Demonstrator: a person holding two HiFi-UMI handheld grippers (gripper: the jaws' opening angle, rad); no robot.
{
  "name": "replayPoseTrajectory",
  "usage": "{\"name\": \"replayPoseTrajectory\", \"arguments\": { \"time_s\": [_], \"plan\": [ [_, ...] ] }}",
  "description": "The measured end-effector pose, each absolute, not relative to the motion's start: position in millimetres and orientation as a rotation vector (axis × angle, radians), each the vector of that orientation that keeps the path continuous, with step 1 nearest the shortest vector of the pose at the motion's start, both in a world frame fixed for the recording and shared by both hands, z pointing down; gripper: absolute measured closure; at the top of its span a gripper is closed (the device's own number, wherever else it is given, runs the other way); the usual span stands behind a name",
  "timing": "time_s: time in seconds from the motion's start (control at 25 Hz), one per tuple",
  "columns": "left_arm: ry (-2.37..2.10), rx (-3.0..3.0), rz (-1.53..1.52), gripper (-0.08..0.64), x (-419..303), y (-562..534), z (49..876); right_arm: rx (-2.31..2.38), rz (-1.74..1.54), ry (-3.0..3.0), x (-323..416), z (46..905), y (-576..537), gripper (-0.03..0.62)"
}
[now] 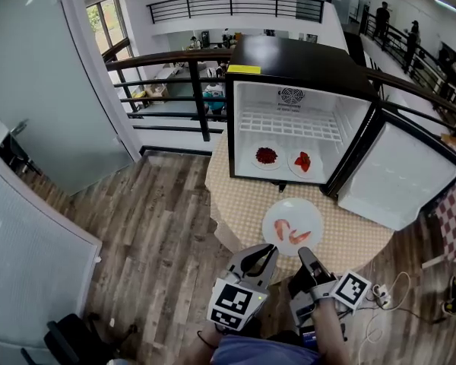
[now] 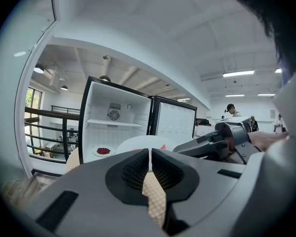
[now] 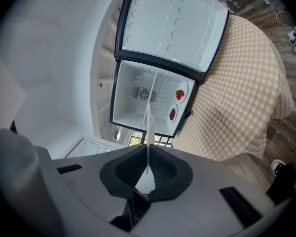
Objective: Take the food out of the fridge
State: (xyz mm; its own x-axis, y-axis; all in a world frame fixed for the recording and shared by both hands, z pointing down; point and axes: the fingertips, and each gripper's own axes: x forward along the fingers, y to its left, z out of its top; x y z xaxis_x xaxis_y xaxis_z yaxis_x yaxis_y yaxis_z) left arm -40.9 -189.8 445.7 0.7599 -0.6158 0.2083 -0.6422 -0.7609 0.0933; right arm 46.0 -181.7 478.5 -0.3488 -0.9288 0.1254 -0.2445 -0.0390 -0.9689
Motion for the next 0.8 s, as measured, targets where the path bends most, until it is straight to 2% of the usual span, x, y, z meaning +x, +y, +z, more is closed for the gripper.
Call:
{"name": "replayPoseTrajectory", "arguments": {
  "time_s": [0.8],
  "plan": [
    [-1.097, 2.737, 0.228, 0.532, 30, -42, 447, -1.201, -1.442, 1.666, 128, 475, -38, 0.568]
  ]
}}
